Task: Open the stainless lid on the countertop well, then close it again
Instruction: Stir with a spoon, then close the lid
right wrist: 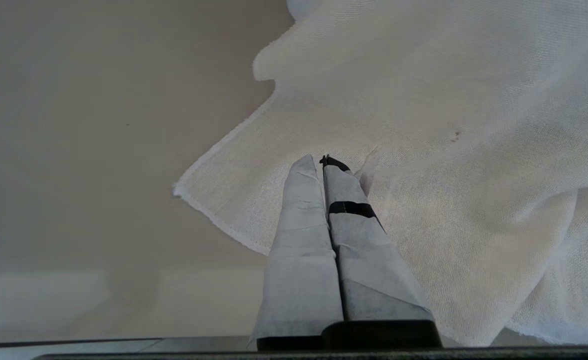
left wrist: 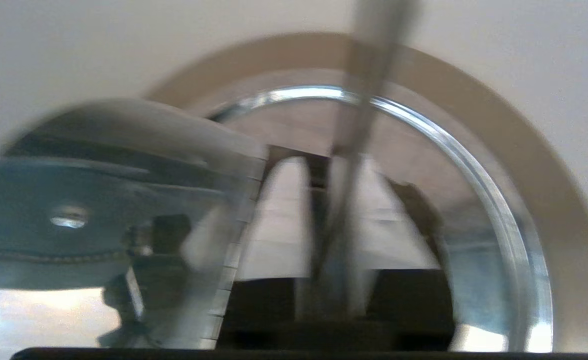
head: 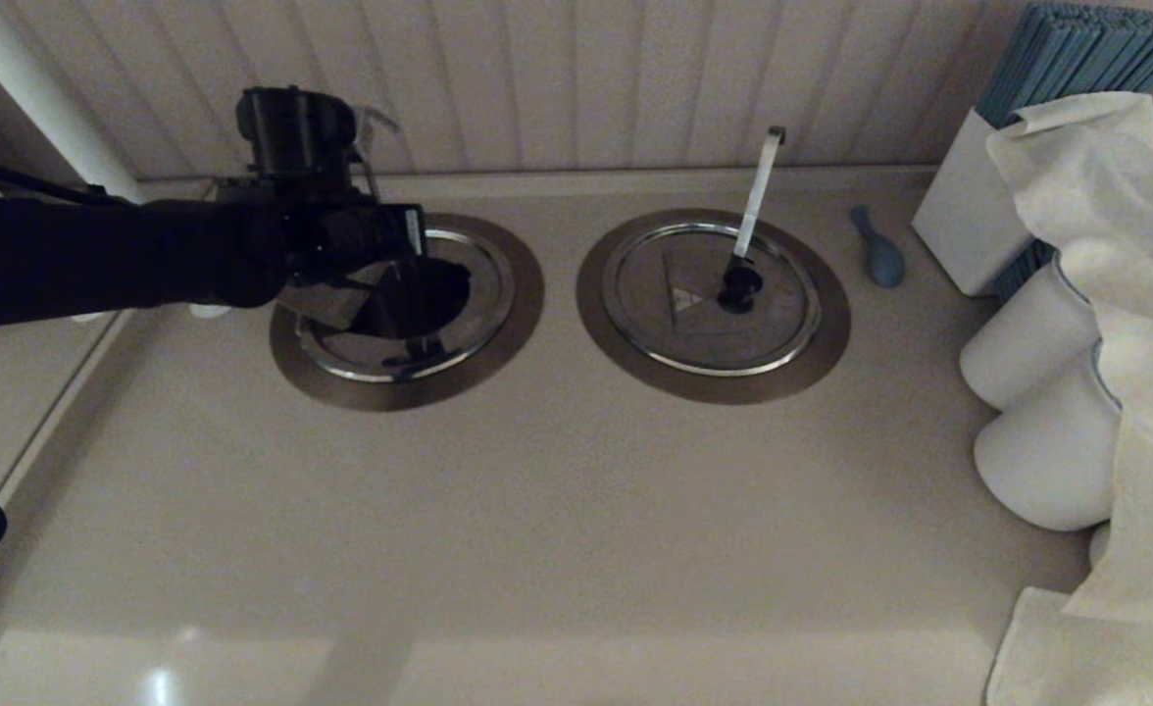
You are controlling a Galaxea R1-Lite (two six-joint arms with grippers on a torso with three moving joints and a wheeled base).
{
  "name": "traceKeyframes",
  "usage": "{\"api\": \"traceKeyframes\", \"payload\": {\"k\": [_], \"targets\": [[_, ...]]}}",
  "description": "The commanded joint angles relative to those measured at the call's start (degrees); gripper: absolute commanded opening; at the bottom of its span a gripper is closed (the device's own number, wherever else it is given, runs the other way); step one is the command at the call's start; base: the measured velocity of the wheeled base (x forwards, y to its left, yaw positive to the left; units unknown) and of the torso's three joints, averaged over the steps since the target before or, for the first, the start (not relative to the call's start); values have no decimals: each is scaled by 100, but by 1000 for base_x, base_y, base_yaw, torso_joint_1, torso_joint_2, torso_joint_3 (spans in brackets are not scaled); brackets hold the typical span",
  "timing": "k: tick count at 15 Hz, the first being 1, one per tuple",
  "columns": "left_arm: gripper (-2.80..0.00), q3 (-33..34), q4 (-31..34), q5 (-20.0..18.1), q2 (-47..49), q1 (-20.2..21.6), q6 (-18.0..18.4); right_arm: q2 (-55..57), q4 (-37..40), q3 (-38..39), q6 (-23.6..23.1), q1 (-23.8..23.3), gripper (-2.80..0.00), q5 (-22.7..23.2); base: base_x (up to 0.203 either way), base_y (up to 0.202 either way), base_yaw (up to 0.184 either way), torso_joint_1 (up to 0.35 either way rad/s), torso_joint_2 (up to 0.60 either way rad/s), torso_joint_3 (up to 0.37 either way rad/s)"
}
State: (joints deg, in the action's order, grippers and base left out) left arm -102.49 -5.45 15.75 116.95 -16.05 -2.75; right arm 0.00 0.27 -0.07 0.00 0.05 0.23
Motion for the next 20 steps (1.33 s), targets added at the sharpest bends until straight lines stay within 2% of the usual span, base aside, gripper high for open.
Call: {"api": "traceKeyframes", "payload": {"k": [1, 4, 6, 8, 11, 13, 15, 17, 18, 19, 20], "targets": [[0, -23, 0, 7, 109, -88, -72, 9, 0, -1, 0, 4, -280, 3, 0, 0, 0, 0, 0, 0], [0, -81, -34, 7, 242, -123, -80, 9, 0, 7, 0, 4, -280, 3, 0, 0, 0, 0, 0, 0], [0, -244, -340, 48, 529, -169, -77, 0, 0, -1, 0, 4, -280, 3, 0, 0, 0, 0, 0, 0], [0, -347, -673, 384, 689, -176, -56, 8, 0, 0, 0, 4, -280, 3, 0, 0, 0, 0, 0, 0], [0, -351, -703, 397, 243, -110, -85, 7, 0, -1, 0, 4, -280, 3, 0, 0, 0, 0, 0, 0], [0, -337, -667, 345, -163, 119, -183, 7, 0, 5, 0, 2, -280, 3, 0, 0, 0, 0, 0, 0], [0, -353, -450, 38, -502, 445, -407, 6, 0, -1, 0, 4, -280, 3, 0, 0, 0, 0, 0, 0], [0, -396, 318, -421, -658, 784, -566, 7, 0, -1, 0, 4, -280, 3, 0, 0, 0, 0, 0, 0], [0, -514, 587, -605, -683, 902, -892, 0, 0, -1, 0, 4, -280, 3, 0, 0, 0, 0, 0, 0], [0, -766, 916, -771, -652, 1023, -1365, 2, 0, -1, 0, 4, -280, 3, 0, 0, 0, 0, 0, 0], [0, -974, 1503, -991, -622, 1185, -1543, 7, 0, 7, 0, 4, -280, 3, 0, 0, 0, 0, 0, 0]]}}
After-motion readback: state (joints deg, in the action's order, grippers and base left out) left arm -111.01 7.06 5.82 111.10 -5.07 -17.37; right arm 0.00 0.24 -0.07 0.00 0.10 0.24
